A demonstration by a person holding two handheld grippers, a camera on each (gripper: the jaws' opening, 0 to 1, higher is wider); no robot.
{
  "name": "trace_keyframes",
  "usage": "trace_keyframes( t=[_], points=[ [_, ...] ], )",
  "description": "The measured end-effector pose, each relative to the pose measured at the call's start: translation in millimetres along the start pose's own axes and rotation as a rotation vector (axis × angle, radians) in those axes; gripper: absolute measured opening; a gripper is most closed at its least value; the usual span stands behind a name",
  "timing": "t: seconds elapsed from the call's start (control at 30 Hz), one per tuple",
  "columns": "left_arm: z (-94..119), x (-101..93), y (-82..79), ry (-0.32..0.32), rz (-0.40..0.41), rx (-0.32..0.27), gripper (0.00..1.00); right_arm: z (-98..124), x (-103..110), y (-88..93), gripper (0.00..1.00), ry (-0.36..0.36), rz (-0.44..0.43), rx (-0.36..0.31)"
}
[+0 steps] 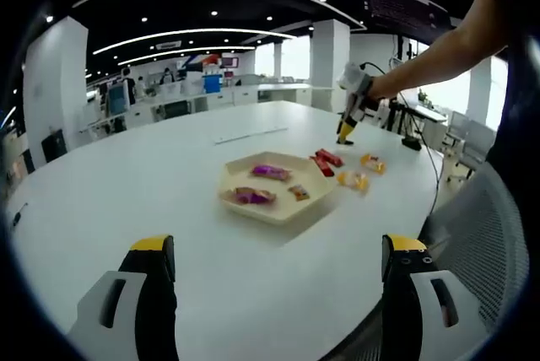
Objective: Place the target food into the container with the food tongs after gripping and lifting it, then release it inside without dropping or visibly crushing the food.
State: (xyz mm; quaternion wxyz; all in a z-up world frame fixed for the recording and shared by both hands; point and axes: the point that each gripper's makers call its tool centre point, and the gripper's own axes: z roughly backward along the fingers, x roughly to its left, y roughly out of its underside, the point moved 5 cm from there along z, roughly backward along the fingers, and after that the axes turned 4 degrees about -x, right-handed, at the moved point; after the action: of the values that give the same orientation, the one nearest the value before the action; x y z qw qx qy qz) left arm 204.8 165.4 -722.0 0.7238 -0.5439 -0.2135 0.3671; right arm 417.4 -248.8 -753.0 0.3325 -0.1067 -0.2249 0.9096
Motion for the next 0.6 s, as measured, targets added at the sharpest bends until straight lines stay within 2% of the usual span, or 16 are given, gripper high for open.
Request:
trace_keyframes(
  t=[0.17,0.6],
  points=[
    [1,5.9,0.6,-0.02,0.025,0.001,1.0,5,-2,-6.7,0.19,-0.002,0.013,-0.007],
    [0,4.4,4.0,-0.017,-0.015,0.025,1.0,19,-8,-22.4,0.2,0.006,0.054,-0.022]
  ],
)
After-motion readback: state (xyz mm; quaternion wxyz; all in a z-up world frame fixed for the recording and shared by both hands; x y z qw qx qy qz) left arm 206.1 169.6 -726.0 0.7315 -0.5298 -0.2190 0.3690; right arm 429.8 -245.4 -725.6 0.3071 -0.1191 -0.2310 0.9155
